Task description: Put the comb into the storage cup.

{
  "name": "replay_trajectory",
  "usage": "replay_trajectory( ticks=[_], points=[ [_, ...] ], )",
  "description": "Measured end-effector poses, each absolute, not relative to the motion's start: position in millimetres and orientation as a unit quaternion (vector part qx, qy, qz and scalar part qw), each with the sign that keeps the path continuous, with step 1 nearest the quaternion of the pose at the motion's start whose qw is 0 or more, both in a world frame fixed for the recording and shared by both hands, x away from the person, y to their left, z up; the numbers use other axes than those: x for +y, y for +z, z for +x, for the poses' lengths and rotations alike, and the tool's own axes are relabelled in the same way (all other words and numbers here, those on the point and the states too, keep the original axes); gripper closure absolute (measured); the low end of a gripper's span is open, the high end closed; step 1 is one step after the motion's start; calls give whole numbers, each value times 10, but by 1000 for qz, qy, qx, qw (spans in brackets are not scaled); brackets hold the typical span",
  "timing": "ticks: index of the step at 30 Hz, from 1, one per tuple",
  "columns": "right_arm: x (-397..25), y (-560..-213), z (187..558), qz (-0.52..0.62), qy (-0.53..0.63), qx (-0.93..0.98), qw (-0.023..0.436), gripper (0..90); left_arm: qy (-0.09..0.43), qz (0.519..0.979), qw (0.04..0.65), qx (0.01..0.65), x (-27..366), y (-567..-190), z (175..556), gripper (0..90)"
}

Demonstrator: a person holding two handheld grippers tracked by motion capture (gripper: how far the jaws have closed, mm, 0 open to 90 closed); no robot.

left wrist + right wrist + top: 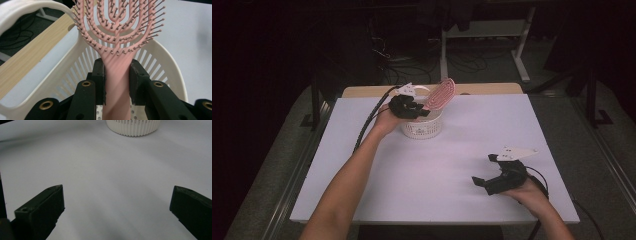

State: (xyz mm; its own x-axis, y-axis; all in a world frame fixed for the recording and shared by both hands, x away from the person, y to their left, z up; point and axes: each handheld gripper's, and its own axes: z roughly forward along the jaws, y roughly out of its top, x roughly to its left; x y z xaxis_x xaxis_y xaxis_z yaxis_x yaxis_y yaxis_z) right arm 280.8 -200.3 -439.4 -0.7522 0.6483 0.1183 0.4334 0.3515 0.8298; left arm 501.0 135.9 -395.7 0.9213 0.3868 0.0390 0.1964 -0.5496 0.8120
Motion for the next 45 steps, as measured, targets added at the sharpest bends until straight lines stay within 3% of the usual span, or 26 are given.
replay_trajectory(
  ticks=[13, 19, 27, 45],
  points=[
    [-2001, -4394, 2807, 332, 462, 814, 116, 0, 123, 875, 437, 167, 1346, -3956, 5014, 638],
    [-2001, -4393, 2807, 332, 463, 814, 116, 0, 135, 872, 437, 174, 1377, -3933, 5007, 501],
    [-2000, -4393, 2809, 332, 463, 814, 116, 0, 133, 865, 450, 180, 1482, -3853, 4985, 406],
    [-1998, -4393, 2821, 333, 464, 813, 115, 0, 111, 844, 485, 200, 1722, -3570, 4863, 310]
  ],
)
